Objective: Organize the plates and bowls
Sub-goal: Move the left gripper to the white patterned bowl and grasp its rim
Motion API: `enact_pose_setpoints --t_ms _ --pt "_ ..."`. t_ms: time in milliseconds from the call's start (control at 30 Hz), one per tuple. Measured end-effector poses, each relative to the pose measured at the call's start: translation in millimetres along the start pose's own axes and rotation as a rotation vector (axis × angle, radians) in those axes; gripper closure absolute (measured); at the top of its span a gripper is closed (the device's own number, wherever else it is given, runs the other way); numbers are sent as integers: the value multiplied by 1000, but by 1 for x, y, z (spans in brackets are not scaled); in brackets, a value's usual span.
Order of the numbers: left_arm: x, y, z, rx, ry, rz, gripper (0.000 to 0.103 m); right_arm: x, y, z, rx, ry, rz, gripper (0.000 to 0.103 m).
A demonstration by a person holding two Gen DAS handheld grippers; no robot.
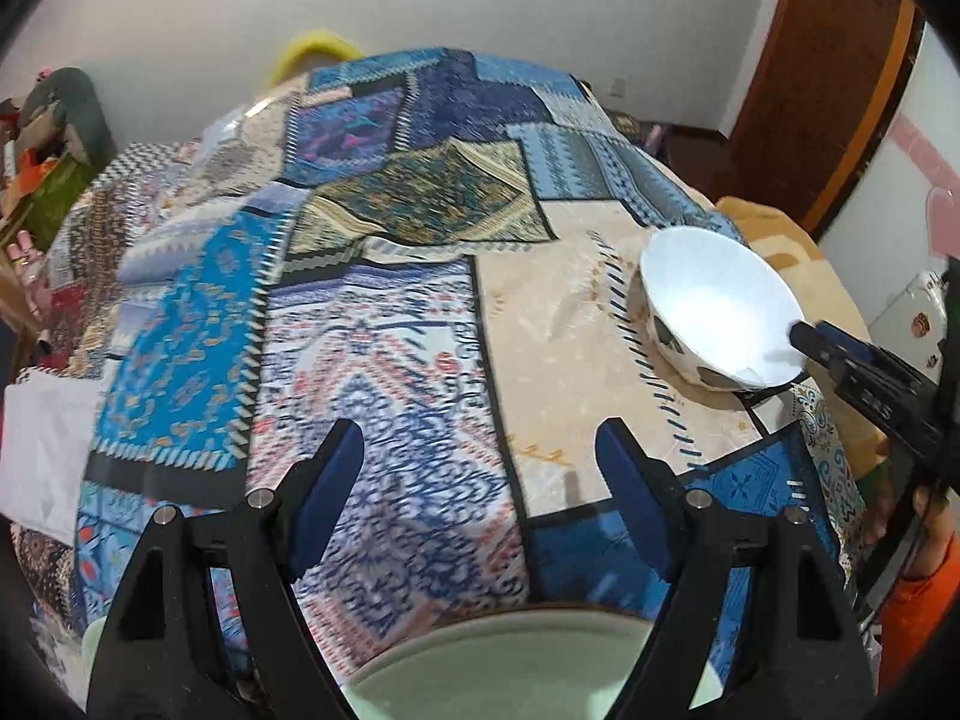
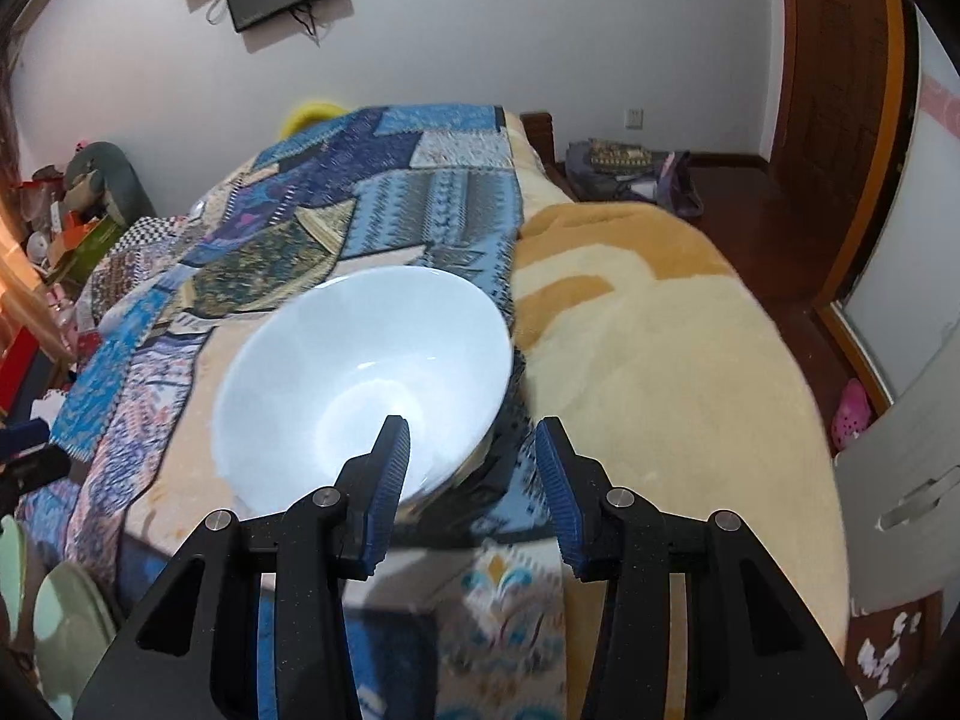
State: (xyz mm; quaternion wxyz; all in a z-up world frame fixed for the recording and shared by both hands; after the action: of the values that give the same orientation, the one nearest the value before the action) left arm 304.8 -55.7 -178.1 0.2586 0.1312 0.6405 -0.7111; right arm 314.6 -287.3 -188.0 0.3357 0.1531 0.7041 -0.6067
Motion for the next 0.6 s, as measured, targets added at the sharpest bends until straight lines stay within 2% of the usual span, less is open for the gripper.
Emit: enact_pose_setpoints --t_ms 167,300,433,600 --pt "2 15 13 12 41 -8 23 -5 14 9 -40 34 -17 74" --pt "5 26 19 15 61 -30 23 -10 23 5 -70 10 -41 83" --pt "6 32 23 14 72 -40 23 -15 34 2 -77 -23 -68 83" --pt "5 35 25 19 68 -36 23 -13 34 -9 -143 -86 -81 82"
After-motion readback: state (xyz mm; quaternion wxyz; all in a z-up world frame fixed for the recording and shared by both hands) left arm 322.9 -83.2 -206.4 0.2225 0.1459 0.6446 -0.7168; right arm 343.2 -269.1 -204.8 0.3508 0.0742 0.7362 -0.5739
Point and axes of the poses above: each gripper's, at about its wrist camera, not at the fingertips, and y roughly the way its jaws point, z to its right, x to its underside, the point moved 2 cm from there along y, roughly the way its jaws point, and after that the axes turned 11 degrees about -y, right-handed, at the moved point
